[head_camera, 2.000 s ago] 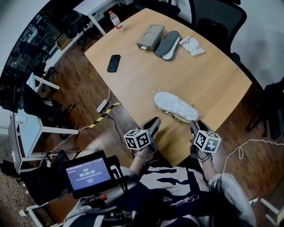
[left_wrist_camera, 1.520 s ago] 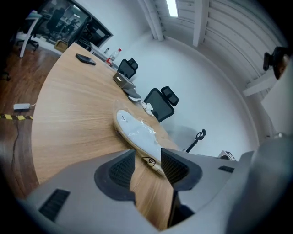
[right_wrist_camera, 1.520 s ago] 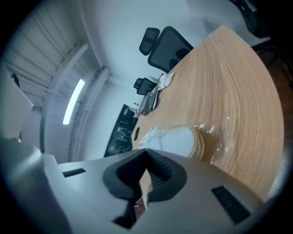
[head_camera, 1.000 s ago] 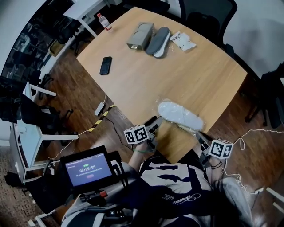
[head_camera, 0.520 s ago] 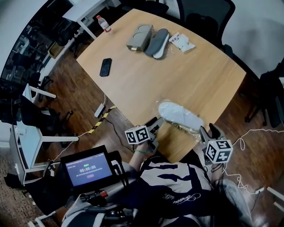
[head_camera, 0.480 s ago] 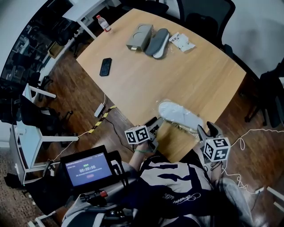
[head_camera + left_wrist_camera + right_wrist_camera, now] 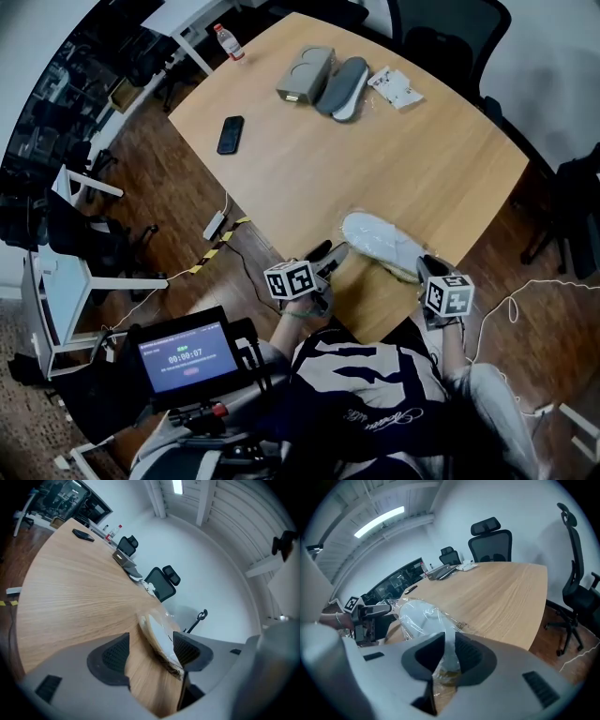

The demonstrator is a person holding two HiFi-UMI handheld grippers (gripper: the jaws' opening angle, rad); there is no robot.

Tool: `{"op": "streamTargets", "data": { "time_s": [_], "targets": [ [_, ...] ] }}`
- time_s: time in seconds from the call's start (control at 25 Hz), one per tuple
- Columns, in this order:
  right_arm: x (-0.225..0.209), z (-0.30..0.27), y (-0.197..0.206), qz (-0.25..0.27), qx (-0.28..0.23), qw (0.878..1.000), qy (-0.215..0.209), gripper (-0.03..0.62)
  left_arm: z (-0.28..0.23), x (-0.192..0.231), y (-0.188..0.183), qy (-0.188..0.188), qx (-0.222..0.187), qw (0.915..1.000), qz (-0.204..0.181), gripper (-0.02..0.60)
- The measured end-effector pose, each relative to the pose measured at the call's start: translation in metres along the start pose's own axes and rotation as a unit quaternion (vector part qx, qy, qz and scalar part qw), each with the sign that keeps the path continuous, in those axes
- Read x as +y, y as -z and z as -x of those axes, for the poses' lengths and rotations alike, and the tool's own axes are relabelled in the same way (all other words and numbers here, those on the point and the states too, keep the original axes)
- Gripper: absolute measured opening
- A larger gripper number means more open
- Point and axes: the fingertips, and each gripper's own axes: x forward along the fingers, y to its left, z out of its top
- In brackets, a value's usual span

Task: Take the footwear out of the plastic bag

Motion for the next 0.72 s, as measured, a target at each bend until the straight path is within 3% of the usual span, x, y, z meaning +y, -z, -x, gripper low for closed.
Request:
{"op": "streamTargets", "data": {
  "time_s": [0.16,0.28,0.4,0.48,0.52,0.6,0.72],
  "targets": [
    [-0.001,0.001,-0.003,-0.012,-0.009,0.999,-0.030,0.060,-0.020,-0.014,-0.002,0.050,0.031,0.9982,0.008,0.300],
    [0.000,0.002,-0.003,-0.019,-0.009,0.999,-0.046,0.055,-0.034,-0.017,-0.017,0.071,0.018,0.9951,0.066,0.299],
    [-0.002,0.002,-0.003,-0.023,-0.014,0.998,-0.055,0.048,-0.049,-0.016,-0.024,0.097,0.014,0.9861,0.134,0.299],
    [-0.002,0.001,-0.004,-0.033,-0.021,0.997,-0.060,0.048,-0.054,-0.012,-0.025,0.096,0.011,0.9821,0.162,0.293],
    [-0.002,0.000,-0.004,-0.038,-0.024,0.997,-0.063,0.048,-0.055,-0.010,-0.024,0.091,0.012,0.9821,0.165,0.258],
    [-0.002,0.001,-0.005,-0.048,-0.029,0.996,-0.068,0.052,-0.054,-0.006,-0.021,0.077,0.016,0.9847,0.155,0.131],
    [0.000,0.008,-0.007,-0.063,-0.034,0.995,-0.073,0.060,-0.052,-0.007,-0.019,0.071,0.014,0.9870,0.144,0.091]
  ]
}}
